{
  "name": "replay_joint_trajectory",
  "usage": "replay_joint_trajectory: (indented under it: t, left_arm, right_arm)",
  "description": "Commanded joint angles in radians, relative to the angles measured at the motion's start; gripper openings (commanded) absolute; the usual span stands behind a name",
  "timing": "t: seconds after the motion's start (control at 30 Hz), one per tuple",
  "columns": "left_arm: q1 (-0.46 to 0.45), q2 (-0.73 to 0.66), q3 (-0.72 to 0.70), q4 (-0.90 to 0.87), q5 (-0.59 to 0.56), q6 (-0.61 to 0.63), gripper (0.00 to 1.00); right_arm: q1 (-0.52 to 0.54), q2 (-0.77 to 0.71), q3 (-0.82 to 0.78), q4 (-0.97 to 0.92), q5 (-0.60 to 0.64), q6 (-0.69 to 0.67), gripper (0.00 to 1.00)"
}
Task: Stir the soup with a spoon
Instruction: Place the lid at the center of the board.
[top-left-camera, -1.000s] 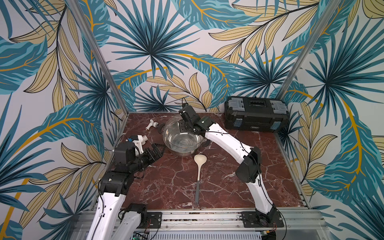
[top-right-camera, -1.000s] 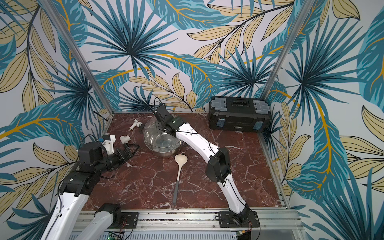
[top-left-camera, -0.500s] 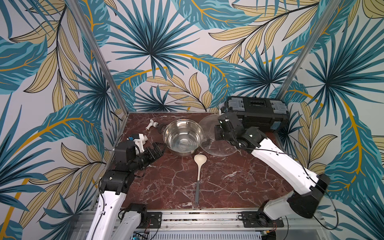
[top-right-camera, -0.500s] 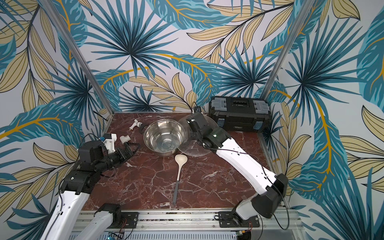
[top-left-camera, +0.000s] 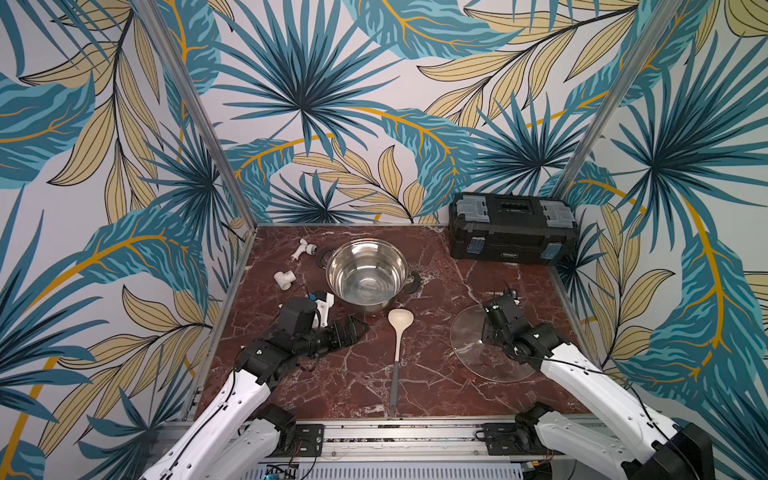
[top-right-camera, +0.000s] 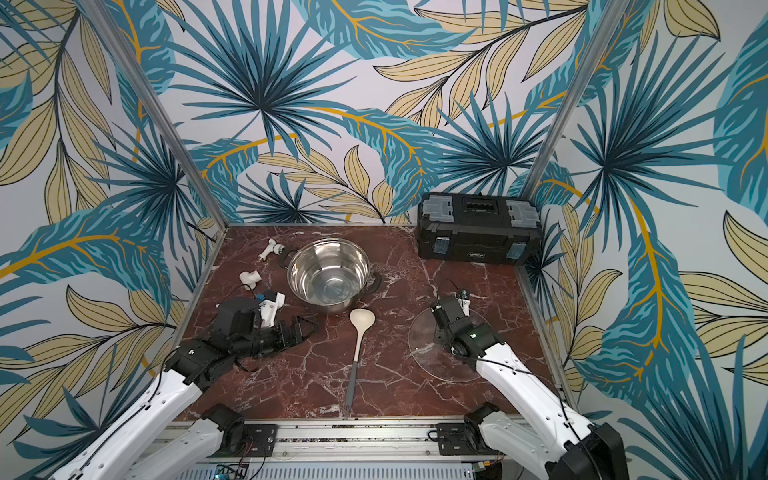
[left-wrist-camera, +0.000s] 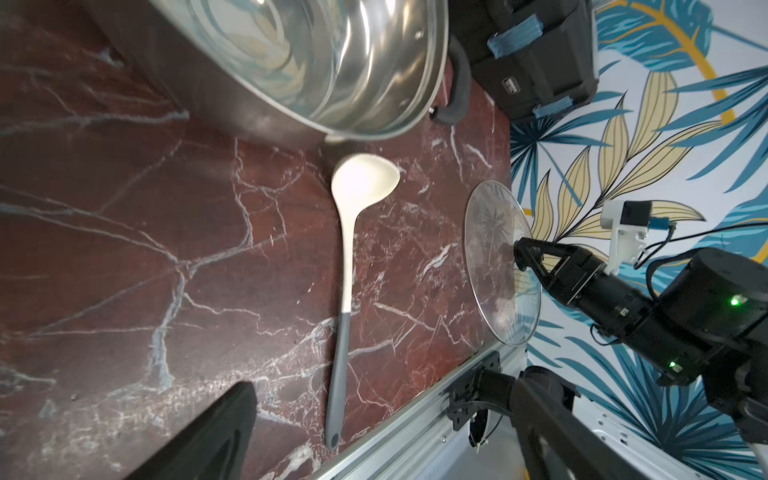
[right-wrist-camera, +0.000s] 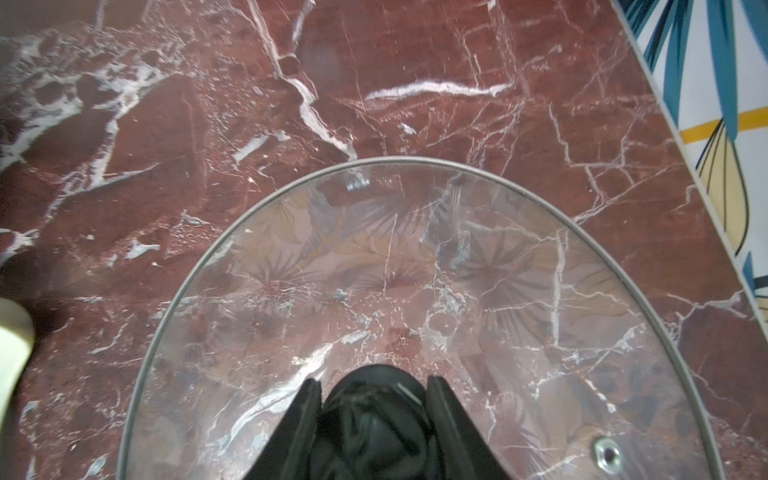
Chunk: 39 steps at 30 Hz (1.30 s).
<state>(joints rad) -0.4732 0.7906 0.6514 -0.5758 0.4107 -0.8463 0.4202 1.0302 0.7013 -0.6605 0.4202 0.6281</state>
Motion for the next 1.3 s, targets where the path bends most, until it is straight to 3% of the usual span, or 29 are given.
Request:
replay_joint_trajectory:
  t: [0.0,0.2,0.5,0.57,0.77,0.9,1.13,1.27]
  left_arm:
    - [-0.069,-0.005,-0.052,0.06,-0.075,-0.039,1.0]
    - [-0.156,0.063,-0.076,0.073,-0.149,-0.033,1.0]
    - [-0.248,0.28,-0.007,0.122,-0.222,0.047,0.99]
    - [-0.265,0.336,0.023,0.121,-0.247,0.077,0.97]
    - [-0.32,0.49,0.088,0.17,-0.288,0.12,0.92]
    - [-0.362,0.593,0.129,0.192,-0.32,0.134,0.86]
    - [-0.461,0.749,0.241,0.139,-0.437,0.144,0.67]
    - [-0.497,0.817,0.301,0.078,-0.51,0.117,0.62]
  right_arm:
    - [-0.02,0.048,-0.018,0.181,-0.034,0.046,0.26]
    - [-0.029,0.139,-0.05,0.271,-0.075,0.062,0.26]
    - [-0.034,0.205,-0.083,0.308,-0.128,0.102,0.27]
    - [-0.035,0.195,-0.094,0.292,-0.137,0.115,0.34]
    - [-0.034,0.168,-0.119,0.249,-0.168,0.147,0.69]
    - [-0.034,0.158,-0.123,0.235,-0.185,0.153,0.83]
    - [-0.032,0.041,-0.079,0.165,-0.209,0.15,0.9]
    - [-0.026,-0.072,-0.04,0.12,-0.239,0.144,0.9]
